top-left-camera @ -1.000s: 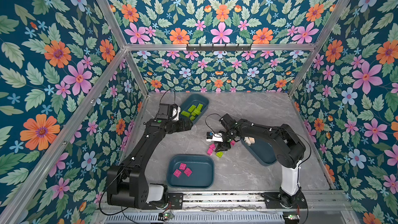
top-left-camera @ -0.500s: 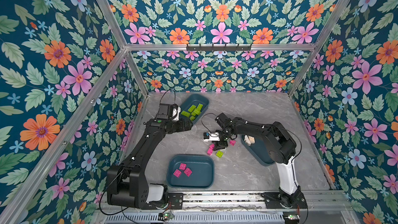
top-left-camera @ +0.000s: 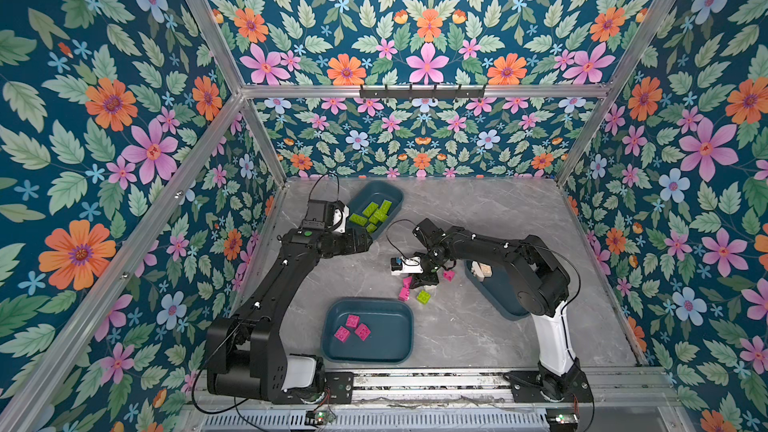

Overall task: Sort the legos into containers by color
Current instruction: 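Close the right gripper on a magenta pink brick, then carry the pink brick with the right gripper to the nearest teal bin and release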

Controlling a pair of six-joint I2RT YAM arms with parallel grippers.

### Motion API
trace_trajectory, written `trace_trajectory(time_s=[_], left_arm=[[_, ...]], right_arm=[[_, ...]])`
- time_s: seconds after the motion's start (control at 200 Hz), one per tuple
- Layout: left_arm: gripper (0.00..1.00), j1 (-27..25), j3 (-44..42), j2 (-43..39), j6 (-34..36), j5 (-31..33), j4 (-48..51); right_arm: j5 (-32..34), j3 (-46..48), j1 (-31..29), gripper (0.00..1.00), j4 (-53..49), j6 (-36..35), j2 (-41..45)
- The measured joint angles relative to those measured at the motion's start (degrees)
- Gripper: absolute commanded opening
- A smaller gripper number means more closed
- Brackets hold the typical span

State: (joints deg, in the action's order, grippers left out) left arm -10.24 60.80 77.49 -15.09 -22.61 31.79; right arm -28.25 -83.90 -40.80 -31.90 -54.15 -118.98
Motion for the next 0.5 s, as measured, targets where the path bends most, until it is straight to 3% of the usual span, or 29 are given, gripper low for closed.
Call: trace_trajectory(time_s=[0.32,0.5], left_arm=[[1.0,0.0,1.1,0.2,0.2,0.0,0.2],[1.0,0.0,1.5,0.2,0.4,0.2,0.4]], right_arm=[[-0.6,3.8,-0.3,0.24,0.5,3.3,11.0],[-2.5,7.6,-5.3,0.25,1.9,6.2,17.6]])
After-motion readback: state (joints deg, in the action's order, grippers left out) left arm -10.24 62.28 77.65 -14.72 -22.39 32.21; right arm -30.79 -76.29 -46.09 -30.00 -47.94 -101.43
